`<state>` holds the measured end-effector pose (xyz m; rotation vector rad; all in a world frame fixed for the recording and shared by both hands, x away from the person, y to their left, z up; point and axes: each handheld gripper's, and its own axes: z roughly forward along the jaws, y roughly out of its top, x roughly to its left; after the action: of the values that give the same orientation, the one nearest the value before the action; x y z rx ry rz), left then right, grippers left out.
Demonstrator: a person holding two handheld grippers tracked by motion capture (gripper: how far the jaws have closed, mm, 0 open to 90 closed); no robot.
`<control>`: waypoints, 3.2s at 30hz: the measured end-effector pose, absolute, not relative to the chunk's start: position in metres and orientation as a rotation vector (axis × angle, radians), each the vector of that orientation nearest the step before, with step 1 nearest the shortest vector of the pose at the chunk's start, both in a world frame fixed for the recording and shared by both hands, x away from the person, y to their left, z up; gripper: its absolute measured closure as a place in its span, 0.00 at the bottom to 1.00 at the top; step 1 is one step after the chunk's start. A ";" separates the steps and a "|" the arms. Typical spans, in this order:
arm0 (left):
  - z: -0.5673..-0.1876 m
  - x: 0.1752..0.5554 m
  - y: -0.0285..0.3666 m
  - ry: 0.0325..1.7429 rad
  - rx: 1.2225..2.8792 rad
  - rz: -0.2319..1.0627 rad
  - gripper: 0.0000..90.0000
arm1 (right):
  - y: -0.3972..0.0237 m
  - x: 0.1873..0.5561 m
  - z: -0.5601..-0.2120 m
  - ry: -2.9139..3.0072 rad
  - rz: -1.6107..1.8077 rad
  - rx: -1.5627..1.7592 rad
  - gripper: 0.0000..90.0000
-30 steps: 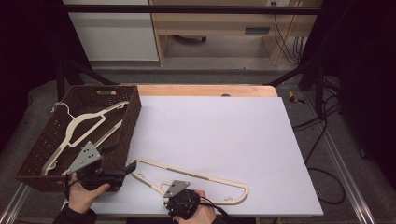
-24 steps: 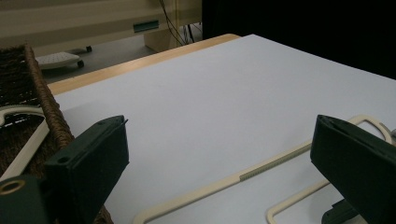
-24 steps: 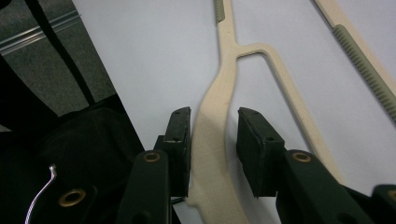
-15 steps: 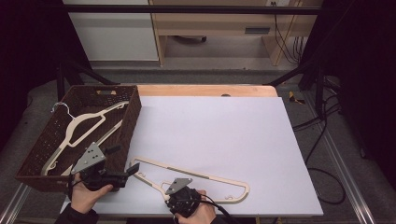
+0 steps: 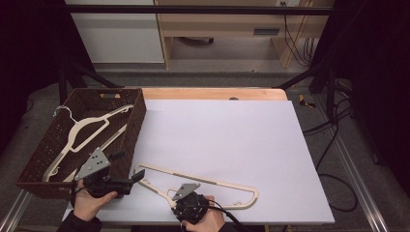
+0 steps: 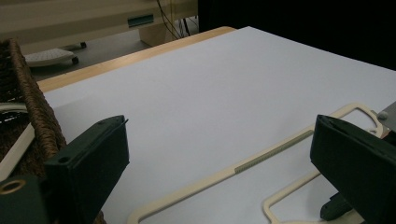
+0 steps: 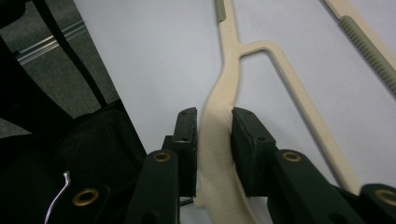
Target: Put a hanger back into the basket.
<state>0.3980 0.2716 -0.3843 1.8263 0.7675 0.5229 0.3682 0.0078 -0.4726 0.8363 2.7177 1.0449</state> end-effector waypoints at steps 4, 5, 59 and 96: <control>-0.385 0.398 0.270 0.766 1.833 0.521 0.05 | 0.012 0.363 -0.473 2.704 0.990 0.780 0.79; -0.385 0.398 0.269 0.763 1.833 0.520 0.05 | 0.011 0.363 -0.474 2.699 1.008 0.774 0.81; -0.462 0.389 0.174 0.069 2.490 0.664 0.74 | -0.025 0.382 -0.435 2.754 1.230 0.878 0.82; -0.422 0.419 0.165 0.192 2.518 0.579 0.88 | -0.220 0.413 -0.390 1.925 1.451 1.140 0.22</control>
<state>0.4187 0.1653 -0.4216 2.5180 0.1925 0.5792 0.4134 -0.2199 -0.3898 1.1401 1.9254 1.4512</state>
